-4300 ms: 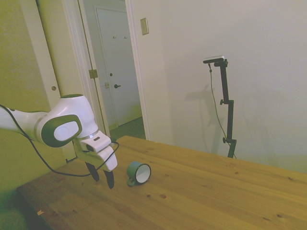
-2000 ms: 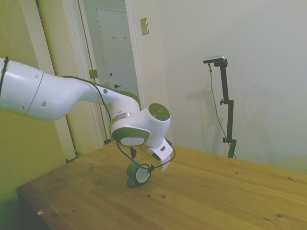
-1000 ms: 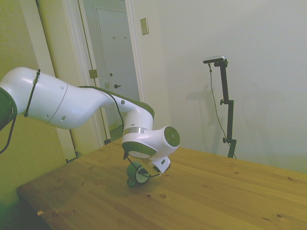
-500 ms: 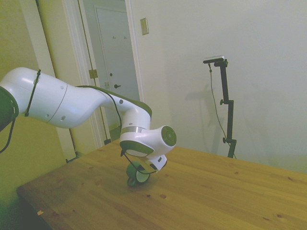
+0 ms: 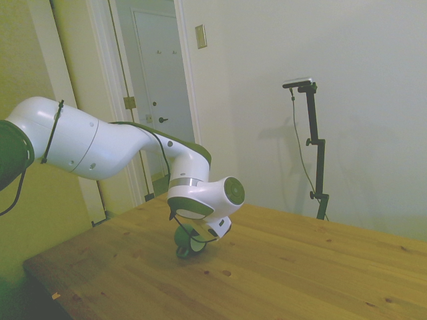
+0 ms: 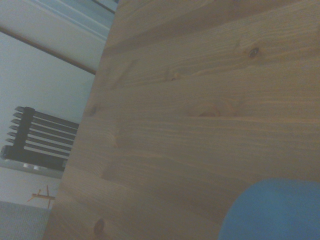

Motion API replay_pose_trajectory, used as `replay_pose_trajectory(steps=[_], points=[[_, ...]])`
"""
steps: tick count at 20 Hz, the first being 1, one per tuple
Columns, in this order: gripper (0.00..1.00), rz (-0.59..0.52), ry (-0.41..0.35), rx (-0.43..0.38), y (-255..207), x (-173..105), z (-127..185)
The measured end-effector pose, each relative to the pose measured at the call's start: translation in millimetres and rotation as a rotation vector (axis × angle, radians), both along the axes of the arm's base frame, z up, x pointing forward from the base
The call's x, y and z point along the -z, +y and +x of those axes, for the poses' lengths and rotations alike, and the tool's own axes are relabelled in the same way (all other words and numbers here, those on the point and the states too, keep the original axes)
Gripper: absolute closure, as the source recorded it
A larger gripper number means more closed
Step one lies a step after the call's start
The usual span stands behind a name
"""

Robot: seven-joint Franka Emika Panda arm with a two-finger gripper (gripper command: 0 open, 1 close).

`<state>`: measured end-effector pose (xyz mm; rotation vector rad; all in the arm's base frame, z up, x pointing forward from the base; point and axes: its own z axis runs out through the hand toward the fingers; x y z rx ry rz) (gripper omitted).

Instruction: Flip the mug upright

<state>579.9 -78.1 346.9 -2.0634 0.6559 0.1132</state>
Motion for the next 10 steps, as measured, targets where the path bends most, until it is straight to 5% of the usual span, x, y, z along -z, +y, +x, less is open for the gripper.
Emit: replay_pose_trajectory(steps=[10], points=[[1.0,-0.002,-0.001,0.004,-3.1,0.0,-0.5]])
